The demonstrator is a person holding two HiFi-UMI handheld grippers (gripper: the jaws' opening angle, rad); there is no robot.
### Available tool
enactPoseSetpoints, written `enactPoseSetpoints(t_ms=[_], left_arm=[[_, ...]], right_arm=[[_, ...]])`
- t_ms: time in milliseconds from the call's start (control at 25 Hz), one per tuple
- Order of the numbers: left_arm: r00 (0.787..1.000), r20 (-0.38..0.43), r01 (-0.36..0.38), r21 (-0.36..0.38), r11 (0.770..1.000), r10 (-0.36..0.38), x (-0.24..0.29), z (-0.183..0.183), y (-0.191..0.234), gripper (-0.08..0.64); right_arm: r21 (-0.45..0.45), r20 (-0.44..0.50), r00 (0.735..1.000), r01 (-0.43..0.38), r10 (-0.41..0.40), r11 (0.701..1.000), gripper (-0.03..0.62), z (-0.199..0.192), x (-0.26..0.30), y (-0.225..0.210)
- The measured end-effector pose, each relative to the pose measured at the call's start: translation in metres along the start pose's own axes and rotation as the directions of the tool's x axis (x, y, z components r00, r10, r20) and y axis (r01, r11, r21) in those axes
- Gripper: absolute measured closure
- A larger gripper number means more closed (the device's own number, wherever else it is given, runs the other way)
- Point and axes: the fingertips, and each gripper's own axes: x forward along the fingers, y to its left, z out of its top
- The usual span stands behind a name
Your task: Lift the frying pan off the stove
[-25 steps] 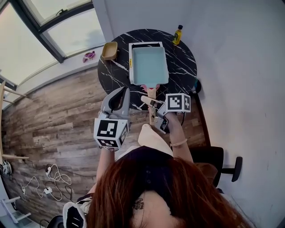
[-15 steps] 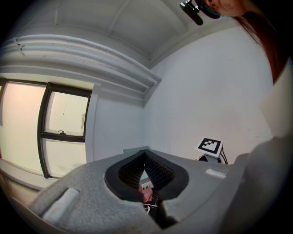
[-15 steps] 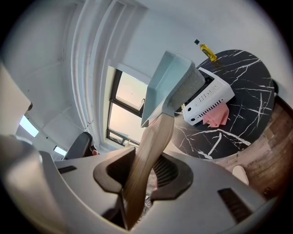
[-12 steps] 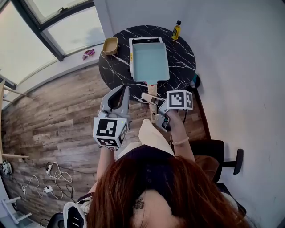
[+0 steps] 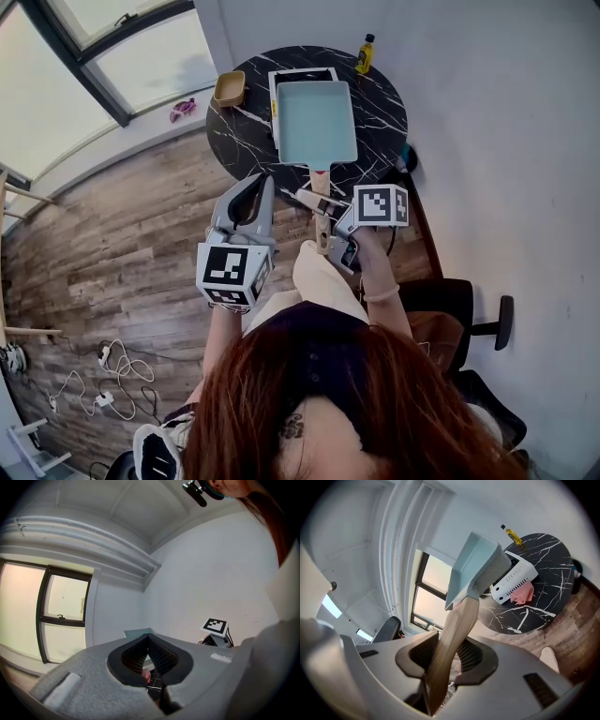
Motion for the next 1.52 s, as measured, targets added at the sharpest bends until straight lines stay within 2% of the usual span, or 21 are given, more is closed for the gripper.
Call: enactPoseSetpoints(t_ms=[640,1520], left_arm=[[0.999,-0.001,0.033,-0.015,0.999,-0.033,-0.009,-0.007,-0.013,0.549],[1.0,-0.016,0.011,-0.033,0.999,-0.011,-0.002,0.0,-0.012,0.549]], right_arm=[[-0.016,0.01,1.0,-0.007,0.007,1.0,0.466,-0.019,-0.016,0.018],[-0.04,-0.037,0.999,-0.021,0.02,0.999,0.466,-0.02,-0.027,0.038]])
